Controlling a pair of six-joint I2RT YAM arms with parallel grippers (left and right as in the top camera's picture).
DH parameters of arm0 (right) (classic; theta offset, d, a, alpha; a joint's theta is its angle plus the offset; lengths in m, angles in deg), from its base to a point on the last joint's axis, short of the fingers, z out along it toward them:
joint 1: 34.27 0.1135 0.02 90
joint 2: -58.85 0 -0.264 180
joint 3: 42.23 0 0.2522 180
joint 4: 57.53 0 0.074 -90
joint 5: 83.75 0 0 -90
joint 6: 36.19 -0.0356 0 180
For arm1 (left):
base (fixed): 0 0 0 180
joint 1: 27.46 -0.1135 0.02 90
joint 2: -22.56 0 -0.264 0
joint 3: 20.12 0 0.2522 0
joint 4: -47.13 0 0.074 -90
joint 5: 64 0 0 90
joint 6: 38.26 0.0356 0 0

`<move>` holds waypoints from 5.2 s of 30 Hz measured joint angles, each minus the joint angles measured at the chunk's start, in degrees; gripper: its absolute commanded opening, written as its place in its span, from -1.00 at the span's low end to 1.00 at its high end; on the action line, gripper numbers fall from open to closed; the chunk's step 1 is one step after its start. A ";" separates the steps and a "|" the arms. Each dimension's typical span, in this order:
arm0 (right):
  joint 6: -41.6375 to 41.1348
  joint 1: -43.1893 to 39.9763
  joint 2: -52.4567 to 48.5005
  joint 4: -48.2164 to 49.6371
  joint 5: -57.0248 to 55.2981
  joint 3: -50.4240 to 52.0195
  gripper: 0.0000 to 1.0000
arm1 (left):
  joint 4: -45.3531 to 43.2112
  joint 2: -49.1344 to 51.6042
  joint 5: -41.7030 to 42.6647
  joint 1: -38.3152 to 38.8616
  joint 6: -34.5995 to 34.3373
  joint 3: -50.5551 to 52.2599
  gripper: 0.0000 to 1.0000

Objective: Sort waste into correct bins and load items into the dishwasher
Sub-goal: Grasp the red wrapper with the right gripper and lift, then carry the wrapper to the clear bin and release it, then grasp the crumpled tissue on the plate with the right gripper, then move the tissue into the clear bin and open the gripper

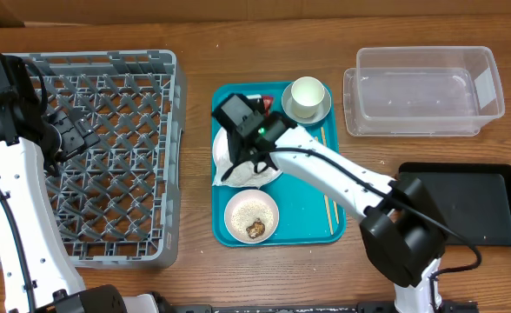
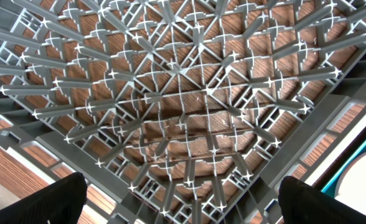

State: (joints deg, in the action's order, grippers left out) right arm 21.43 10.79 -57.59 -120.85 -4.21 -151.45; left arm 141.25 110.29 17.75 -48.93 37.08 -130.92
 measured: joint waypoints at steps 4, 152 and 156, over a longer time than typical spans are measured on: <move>-2.36 -2.05 2.45 -3.56 -0.63 -4.35 -0.93 | 0.00 0.00 0.00 0.00 0.00 0.00 1.00; -6.01 -33.44 2.75 -24.26 23.45 -21.64 0.51 | 0.00 0.00 0.00 0.00 0.00 0.00 1.00; -4.72 -23.71 2.69 -22.95 22.45 -19.69 0.52 | 0.00 0.00 0.00 0.00 0.00 0.00 1.00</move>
State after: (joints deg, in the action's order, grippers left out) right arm 16.70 -12.92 -54.90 -143.80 18.23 -171.14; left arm 141.25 110.29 17.75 -48.93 37.08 -130.92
